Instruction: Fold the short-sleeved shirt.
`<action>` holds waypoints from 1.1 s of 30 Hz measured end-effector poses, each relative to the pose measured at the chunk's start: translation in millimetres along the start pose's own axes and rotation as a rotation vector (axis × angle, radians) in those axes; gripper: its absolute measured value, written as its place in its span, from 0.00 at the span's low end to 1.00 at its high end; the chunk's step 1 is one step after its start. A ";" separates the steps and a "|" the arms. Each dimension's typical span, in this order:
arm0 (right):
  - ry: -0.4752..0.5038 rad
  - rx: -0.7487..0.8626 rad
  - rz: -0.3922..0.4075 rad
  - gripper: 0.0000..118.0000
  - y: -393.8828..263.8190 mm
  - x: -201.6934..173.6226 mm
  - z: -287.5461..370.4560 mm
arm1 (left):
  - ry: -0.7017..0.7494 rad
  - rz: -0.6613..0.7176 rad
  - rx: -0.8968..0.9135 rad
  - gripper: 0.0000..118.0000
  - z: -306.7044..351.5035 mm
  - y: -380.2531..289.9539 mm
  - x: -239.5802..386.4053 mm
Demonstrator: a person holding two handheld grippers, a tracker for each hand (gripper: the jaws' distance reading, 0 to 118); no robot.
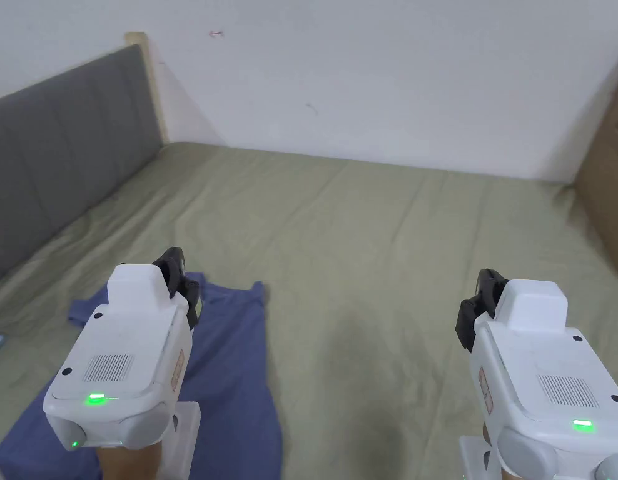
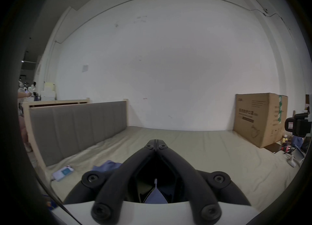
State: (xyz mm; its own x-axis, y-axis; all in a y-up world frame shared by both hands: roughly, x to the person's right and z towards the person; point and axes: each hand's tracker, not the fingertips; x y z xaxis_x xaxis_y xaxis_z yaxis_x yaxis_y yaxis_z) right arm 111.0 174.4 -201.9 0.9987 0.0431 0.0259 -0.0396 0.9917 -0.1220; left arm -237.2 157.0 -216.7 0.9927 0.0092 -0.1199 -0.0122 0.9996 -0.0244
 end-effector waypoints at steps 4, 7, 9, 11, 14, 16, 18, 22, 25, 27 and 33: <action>0.113 0.005 -0.010 0.00 2.8 -51.6 -14.3 | 0.117 -0.057 -0.005 0.00 17.8 0.2 -47.6; 0.195 0.004 -0.019 0.00 4.9 -88.8 -20.3 | 0.182 -0.058 -0.014 0.00 32.8 1.4 -80.2; 0.237 0.005 -0.018 0.00 5.7 -111.4 -22.6 | 0.228 -0.062 -0.020 0.00 42.4 1.8 -100.3; 0.274 0.002 -0.009 0.00 5.3 -131.0 -21.9 | 0.267 -0.053 -0.025 0.00 51.2 1.5 -117.4; 0.319 -0.001 -0.005 0.00 2.1 -154.6 -22.2 | 0.298 -0.041 -0.032 0.00 61.8 1.3 -135.9; 0.345 -0.012 -0.002 0.00 -0.1 -164.7 -20.9 | 0.307 -0.049 -0.039 0.00 65.8 -0.1 -141.3; 0.353 -0.016 -0.003 0.00 -1.4 -170.0 -22.9 | 0.310 -0.065 -0.044 0.00 66.8 -1.6 -144.2; 0.360 -0.024 -0.002 0.00 -2.4 -172.1 -26.6 | 0.290 -0.063 -0.066 0.00 58.5 -3.6 -142.6; 0.347 -0.024 -0.001 0.00 -2.5 -166.5 -30.8 | 0.243 -0.047 -0.115 0.00 42.6 -6.2 -138.8; 0.333 -0.026 0.000 0.00 -2.8 -159.9 -33.9 | 0.204 -0.040 -0.179 0.00 24.2 -9.9 -136.6; 0.262 -0.035 0.017 0.00 -5.5 -133.3 -49.0 | 0.059 0.030 -0.428 0.00 -54.0 -31.5 -124.3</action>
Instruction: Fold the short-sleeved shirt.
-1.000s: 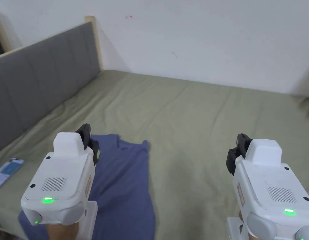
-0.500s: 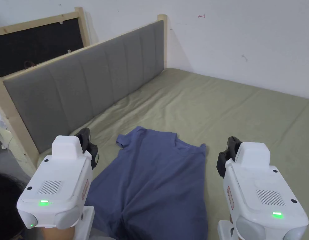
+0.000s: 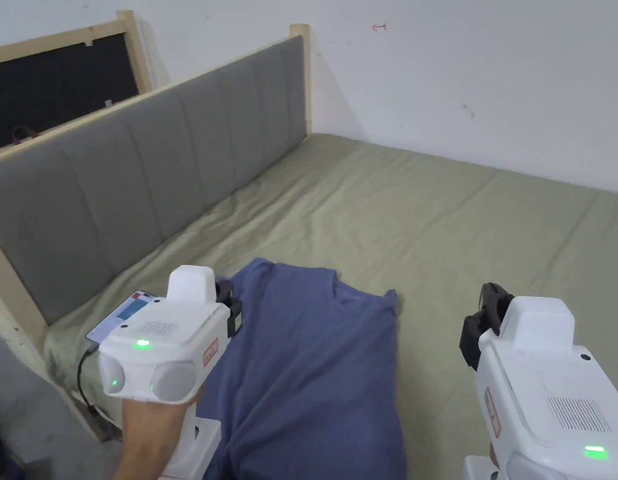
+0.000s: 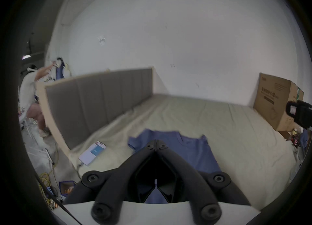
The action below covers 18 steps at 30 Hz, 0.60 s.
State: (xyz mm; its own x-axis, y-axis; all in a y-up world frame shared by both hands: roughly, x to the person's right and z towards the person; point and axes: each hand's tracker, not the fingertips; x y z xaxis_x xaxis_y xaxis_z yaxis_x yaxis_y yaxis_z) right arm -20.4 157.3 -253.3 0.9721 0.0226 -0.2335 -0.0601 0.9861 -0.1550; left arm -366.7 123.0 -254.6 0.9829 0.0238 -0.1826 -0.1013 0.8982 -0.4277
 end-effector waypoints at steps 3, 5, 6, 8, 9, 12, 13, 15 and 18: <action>-0.043 -0.016 0.001 0.00 -3.2 18.1 -5.1 | -0.058 -0.002 -0.188 0.00 -49.3 -1.7 12.5; -0.067 -0.030 -0.008 0.00 -5.2 30.2 -8.8 | -0.059 0.005 -0.322 0.03 -79.2 -8.9 21.0; -0.079 -0.033 -0.014 0.00 -6.7 36.3 -9.4 | -0.054 0.002 -0.381 0.09 -93.3 -13.3 24.6; -0.107 -0.041 -0.016 0.00 -10.0 46.9 -11.8 | -0.076 0.020 -0.454 0.56 -115.9 -25.3 30.1; -0.119 -0.047 -0.014 0.00 -12.0 51.8 -13.0 | -0.081 0.039 -0.483 0.80 -126.9 -31.9 32.7; -0.150 -0.071 -0.014 0.00 -19.1 64.4 -15.7 | -0.085 0.043 -0.564 0.99 -145.4 -50.8 43.1; -0.163 -0.081 -0.015 0.00 -21.9 68.1 -16.2 | -0.084 0.014 -0.553 0.99 -152.7 -56.0 47.3; -0.179 -0.097 -0.020 0.00 -27.2 75.2 -16.6 | -0.070 -0.034 -0.604 0.98 -164.8 -68.6 54.2; -0.200 -0.119 -0.024 0.00 -33.9 83.5 -14.9 | -0.087 -0.021 -0.668 0.67 -180.7 -87.8 59.5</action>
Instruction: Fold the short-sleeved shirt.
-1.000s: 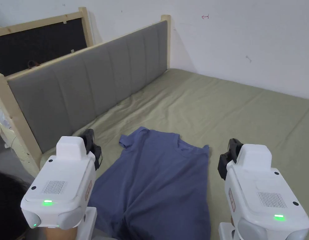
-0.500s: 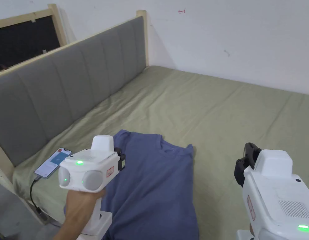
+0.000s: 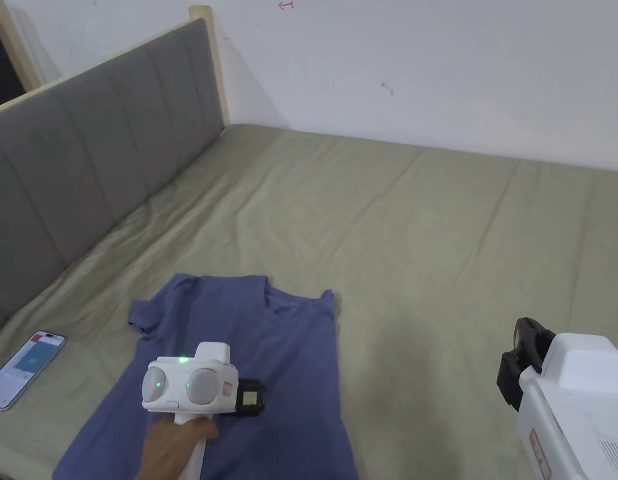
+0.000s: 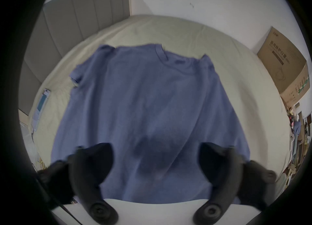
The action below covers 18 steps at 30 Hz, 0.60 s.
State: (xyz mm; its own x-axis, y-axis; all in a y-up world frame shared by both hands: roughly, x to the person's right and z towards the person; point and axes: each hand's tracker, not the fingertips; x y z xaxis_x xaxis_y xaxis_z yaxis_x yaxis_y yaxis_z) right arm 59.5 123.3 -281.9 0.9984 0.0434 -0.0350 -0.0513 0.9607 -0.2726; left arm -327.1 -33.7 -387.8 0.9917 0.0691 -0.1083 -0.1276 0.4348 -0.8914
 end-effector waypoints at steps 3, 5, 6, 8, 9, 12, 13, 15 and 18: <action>-0.015 -0.019 -0.001 0.00 -4.4 8.2 0.0 | 0.042 -0.036 -0.019 0.33 -13.3 -11.5 5.9; -0.022 -0.026 -0.001 0.00 -6.0 13.8 0.5 | 0.046 -0.048 0.021 0.00 -7.3 -14.6 11.0; -0.026 -0.027 -0.002 0.00 -6.4 16.1 2.0 | 0.050 -0.055 0.035 0.00 -7.4 -13.9 11.7; -0.031 -0.028 -0.008 0.00 -5.1 22.4 6.2 | 0.053 -0.058 0.029 0.00 -3.6 -12.2 12.2; -0.034 -0.024 -0.011 0.00 -4.4 25.2 9.0 | 0.049 -0.052 0.035 0.00 2.1 -11.8 10.7; -0.046 -0.005 -0.017 0.00 -1.2 35.5 18.6 | 0.004 -0.013 0.178 0.00 38.3 -8.8 9.3; -0.057 0.006 -0.019 0.00 0.4 39.1 22.4 | -0.017 -0.010 0.212 0.00 53.2 -7.3 9.8; -0.068 0.024 -0.033 0.00 3.2 47.9 29.6 | -0.062 -0.035 0.249 0.00 81.0 -5.6 11.6; -0.078 0.047 -0.045 0.00 8.1 60.9 41.2 | -0.088 -0.070 0.334 0.00 125.8 -2.4 27.6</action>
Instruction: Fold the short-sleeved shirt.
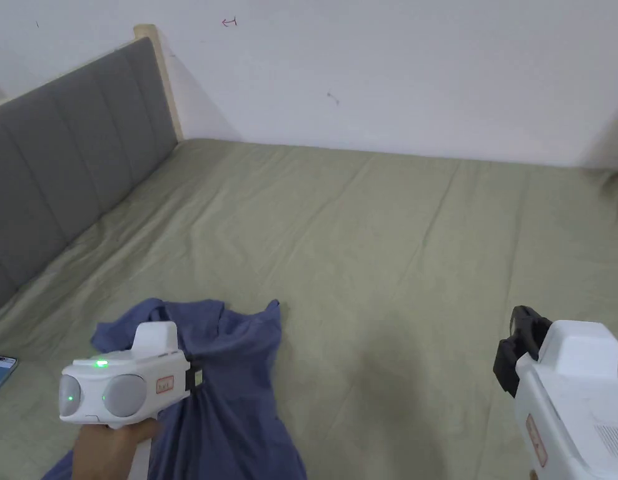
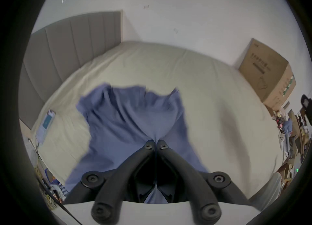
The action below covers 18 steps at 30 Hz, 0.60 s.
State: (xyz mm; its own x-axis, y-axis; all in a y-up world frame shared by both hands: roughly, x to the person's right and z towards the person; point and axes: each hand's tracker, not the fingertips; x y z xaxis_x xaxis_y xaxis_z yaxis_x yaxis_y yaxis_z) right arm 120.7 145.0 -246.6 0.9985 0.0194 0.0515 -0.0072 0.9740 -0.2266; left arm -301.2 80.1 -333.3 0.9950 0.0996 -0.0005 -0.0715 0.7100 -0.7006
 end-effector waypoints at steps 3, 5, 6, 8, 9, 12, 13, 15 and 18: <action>-0.024 0.027 -0.009 0.00 5.2 15.6 11.3 | -0.052 -0.026 0.073 0.00 28.0 23.4 23.6; -0.039 0.042 -0.022 0.00 8.3 27.8 19.1 | -0.106 -0.036 0.125 0.00 46.5 41.2 42.1; -0.044 0.048 -0.025 0.00 9.9 33.1 22.8 | -0.130 -0.053 0.141 0.00 48.2 51.9 55.3; -0.062 0.063 -0.021 0.00 13.6 44.1 31.1 | -0.159 -0.100 0.167 0.00 60.1 71.9 81.5; -0.072 0.071 -0.020 0.00 15.2 49.3 35.4 | -0.191 -0.098 0.172 0.00 65.5 80.6 92.5; -0.102 0.094 -0.017 0.00 19.9 66.2 48.2 | -0.285 -0.135 0.224 0.00 77.4 104.5 131.9; -0.114 0.101 -0.017 0.00 21.3 72.1 52.2 | -0.298 -0.165 0.230 0.00 81.3 111.7 146.9; -0.134 0.112 -0.013 0.00 24.1 83.2 59.7 | -0.358 -0.183 0.251 0.00 89.9 120.8 174.2; -0.174 0.128 -0.010 0.00 27.8 99.3 71.3 | -0.419 -0.231 0.260 0.00 92.8 128.5 218.5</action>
State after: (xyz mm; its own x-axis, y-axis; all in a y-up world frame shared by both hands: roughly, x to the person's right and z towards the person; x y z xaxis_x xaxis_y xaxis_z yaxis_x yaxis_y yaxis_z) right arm 215.8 190.1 -178.5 0.9742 0.0372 0.2224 -0.0151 0.9948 -0.1005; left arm -99.4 257.8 -357.2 0.8779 0.1523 0.4540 0.0780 0.8899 -0.4494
